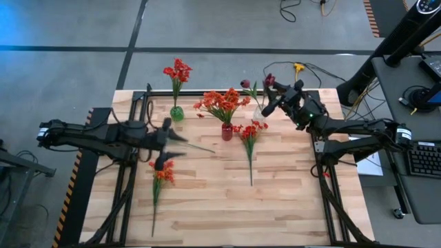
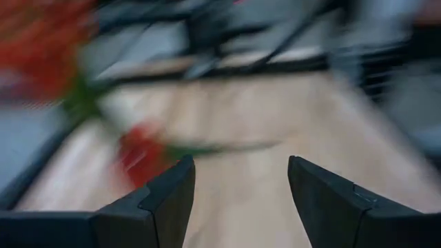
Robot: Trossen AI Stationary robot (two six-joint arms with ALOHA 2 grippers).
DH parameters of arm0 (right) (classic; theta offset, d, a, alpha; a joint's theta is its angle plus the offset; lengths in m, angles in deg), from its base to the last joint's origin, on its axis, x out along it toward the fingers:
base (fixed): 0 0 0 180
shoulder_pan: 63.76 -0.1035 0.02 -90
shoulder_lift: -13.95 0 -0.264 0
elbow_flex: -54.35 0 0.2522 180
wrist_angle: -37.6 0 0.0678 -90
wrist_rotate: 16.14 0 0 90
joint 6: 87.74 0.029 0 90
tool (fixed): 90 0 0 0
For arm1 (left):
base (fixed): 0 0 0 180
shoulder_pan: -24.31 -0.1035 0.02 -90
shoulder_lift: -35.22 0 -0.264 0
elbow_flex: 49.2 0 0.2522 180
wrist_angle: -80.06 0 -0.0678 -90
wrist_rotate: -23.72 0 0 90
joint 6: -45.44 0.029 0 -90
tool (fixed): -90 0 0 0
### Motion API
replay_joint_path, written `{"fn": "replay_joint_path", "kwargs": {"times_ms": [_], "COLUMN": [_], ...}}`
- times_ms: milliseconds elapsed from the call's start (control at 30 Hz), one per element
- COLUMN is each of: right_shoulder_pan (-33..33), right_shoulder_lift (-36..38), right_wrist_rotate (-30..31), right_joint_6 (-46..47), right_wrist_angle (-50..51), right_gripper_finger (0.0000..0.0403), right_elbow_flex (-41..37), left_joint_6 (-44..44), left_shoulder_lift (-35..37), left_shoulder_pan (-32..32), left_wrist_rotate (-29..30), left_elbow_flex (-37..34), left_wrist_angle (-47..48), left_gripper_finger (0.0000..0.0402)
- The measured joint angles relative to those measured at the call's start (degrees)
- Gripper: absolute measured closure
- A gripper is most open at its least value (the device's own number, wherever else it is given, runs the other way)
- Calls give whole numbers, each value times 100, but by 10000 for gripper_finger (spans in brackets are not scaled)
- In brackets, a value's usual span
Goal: Sort flowers into vase by color
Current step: Put the bottom red flower into the transparent vase
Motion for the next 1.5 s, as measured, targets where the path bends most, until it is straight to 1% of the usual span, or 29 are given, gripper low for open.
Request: {"fn": "replay_joint_path", "kwargs": {"times_ms": [67,100,133,167,400,567,700,800,867,1100,1167,1367,1500], "right_shoulder_pan": [-2,-2,-2,-2,-2,-2,-7,-17,-17,-17,-17,-17,-17], "right_shoulder_lift": [0,0,0,0,4,9,123,248,330,423,404,413,415], "right_wrist_rotate": [108,182,240,289,292,291,289,289,276,243,242,245,245], "right_joint_6": [5,5,7,30,159,296,314,354,489,1098,1214,1464,1607], "right_wrist_angle": [89,145,204,268,606,651,870,1307,1663,3548,3945,4802,5211], "right_gripper_finger": [262,258,253,247,207,179,156,139,128,102,97,87,85], "right_elbow_flex": [0,0,0,0,0,0,19,120,214,749,891,1176,1352], "left_joint_6": [276,351,378,385,359,283,161,58,16,-109,-111,-199,-356], "left_shoulder_lift": [3,3,6,14,14,14,14,5,3,-20,-45,-161,-228], "left_shoulder_pan": [3,3,3,1,0,1,1,0,-1,-1,1,-1,-1], "left_wrist_rotate": [-923,-1190,-1329,-1348,-1357,-1345,-1053,-779,-716,-294,-199,-146,-144], "left_elbow_flex": [-15,-15,-15,-15,-15,-15,-15,-17,-17,-17,-19,-19,-19], "left_wrist_angle": [-372,-520,-653,-739,-793,-759,-592,-410,-330,-76,-7,31,284], "left_gripper_finger": [187,187,187,187,187,187,187,187,187,187,187,187,187]}}
